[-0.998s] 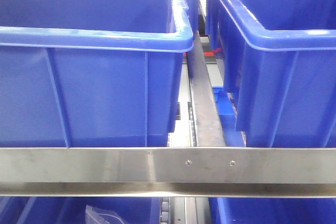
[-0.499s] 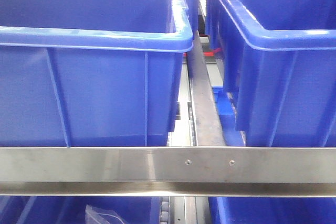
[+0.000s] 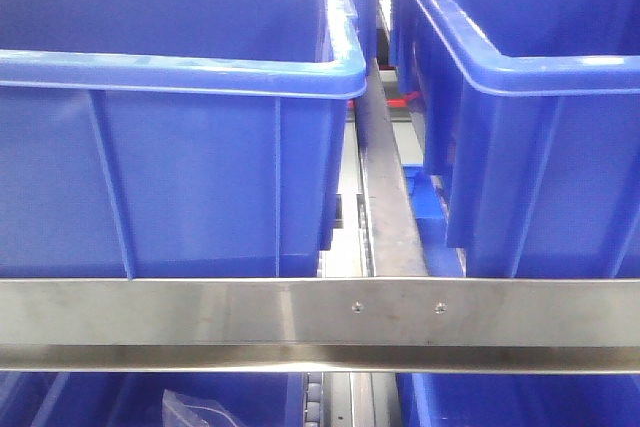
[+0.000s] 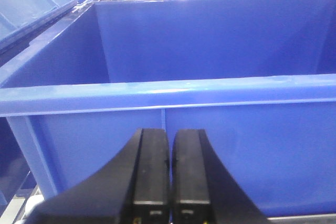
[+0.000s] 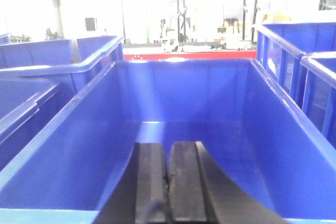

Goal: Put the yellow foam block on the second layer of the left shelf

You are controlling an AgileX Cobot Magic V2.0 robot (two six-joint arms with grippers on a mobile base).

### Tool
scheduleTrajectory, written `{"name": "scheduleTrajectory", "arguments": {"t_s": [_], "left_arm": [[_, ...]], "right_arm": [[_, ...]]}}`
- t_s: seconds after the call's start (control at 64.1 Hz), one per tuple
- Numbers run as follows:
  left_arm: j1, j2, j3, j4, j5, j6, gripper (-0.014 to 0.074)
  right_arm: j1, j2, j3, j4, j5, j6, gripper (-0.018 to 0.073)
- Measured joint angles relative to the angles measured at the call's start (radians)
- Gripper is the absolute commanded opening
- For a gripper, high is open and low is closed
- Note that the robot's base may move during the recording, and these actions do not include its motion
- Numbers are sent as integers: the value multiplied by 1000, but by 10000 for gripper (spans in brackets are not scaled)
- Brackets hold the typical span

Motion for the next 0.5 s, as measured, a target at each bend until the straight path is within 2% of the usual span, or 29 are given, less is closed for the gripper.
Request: {"name": "scheduleTrajectory", "arguments": {"t_s": [0.499], "left_arm": [[0, 0, 0, 0, 0, 0, 124]], "right_arm": [[0, -1, 18, 0, 5, 0, 55]]}}
